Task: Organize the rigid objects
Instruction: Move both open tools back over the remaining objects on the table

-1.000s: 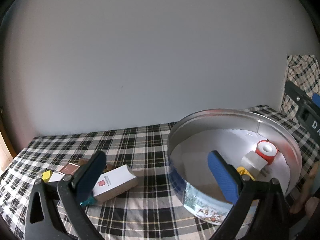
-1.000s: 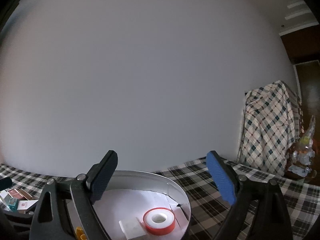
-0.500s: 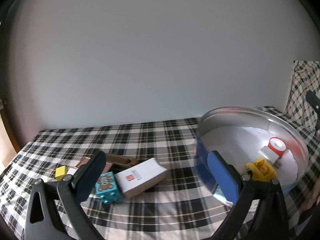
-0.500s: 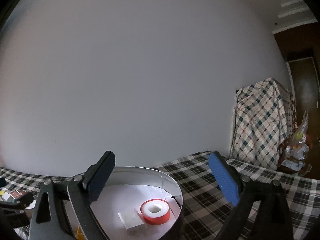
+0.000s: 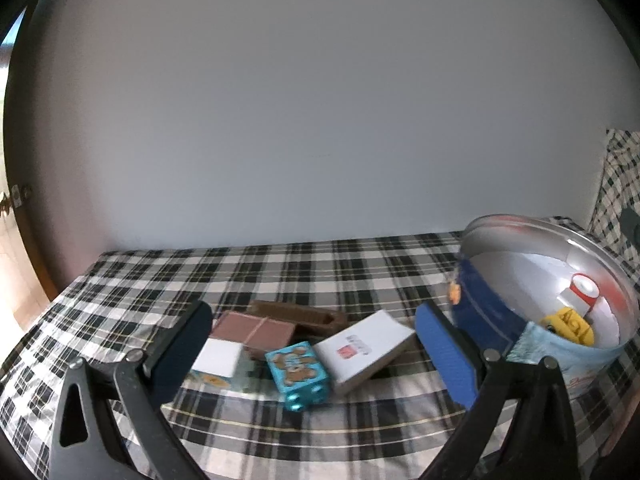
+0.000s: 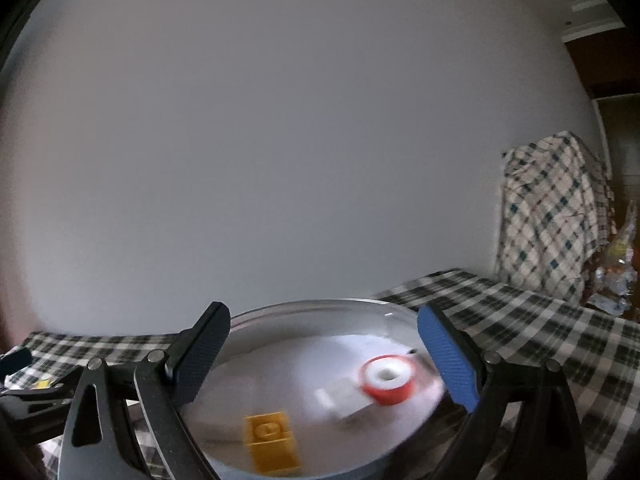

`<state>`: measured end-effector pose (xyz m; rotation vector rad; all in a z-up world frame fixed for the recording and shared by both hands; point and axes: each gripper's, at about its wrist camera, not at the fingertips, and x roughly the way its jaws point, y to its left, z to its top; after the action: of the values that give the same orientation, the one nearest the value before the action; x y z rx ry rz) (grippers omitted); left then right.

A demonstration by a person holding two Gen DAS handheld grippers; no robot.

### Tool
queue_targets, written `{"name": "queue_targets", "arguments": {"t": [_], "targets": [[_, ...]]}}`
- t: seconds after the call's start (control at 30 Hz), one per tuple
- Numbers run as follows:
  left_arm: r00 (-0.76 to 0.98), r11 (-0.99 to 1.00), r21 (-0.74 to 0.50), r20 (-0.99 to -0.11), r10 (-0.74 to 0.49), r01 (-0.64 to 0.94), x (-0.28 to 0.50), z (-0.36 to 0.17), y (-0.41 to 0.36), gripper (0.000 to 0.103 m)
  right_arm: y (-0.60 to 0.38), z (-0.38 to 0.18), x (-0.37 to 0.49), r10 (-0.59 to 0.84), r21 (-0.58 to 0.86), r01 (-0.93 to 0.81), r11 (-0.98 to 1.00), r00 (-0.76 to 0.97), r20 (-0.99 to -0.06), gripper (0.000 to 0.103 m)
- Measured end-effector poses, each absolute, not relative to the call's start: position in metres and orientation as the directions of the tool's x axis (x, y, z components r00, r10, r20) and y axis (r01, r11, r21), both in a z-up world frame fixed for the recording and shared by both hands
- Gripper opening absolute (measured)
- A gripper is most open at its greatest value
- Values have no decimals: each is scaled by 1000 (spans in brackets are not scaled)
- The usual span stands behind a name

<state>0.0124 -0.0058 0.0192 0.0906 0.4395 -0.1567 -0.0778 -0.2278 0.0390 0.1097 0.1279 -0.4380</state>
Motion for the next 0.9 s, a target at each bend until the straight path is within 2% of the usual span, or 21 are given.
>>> {"name": "queue_targets", "arguments": {"t": [0.4,0.73,0.9], "targets": [[887,997,32,-459,-47,69,35,14,68,103,-149,31,-44,-248,14,259,966,939,-237,96],[819,995,-32,-570,61,-96,68,2,144,103,-91,16,-9,-38,-7,38,999,909,-414,96],[806,988,-27,-582,107,-150,73,-1,161,103,-64,5,12,51,-16,-69,998,857,-513,96]]}}
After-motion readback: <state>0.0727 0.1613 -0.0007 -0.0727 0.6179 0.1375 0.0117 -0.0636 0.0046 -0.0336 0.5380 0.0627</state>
